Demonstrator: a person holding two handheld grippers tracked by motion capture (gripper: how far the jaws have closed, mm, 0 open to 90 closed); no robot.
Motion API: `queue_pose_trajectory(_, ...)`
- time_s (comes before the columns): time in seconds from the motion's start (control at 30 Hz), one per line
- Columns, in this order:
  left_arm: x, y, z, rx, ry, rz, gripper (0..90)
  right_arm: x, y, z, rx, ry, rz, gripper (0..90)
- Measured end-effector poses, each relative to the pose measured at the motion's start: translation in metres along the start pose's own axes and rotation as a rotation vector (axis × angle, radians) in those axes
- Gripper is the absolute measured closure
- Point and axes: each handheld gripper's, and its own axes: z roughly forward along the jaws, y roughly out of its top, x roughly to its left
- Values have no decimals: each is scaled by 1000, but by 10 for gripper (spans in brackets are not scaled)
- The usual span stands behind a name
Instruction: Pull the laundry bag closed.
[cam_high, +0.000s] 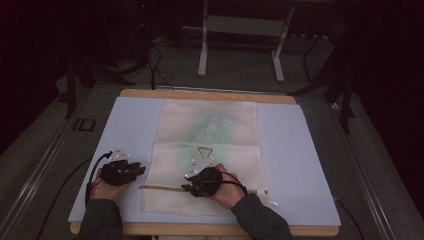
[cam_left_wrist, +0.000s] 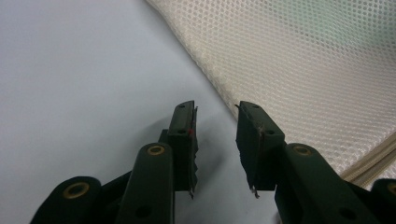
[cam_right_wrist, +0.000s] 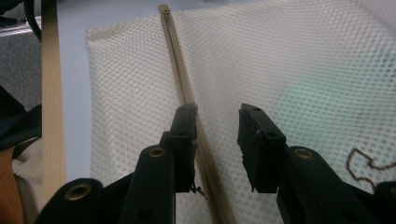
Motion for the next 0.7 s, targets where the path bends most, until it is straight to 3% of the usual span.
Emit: queue_pose_trajectory(0.7,0,0,0,-1,-3,1,671,8,21,22,-1,31,-23,680)
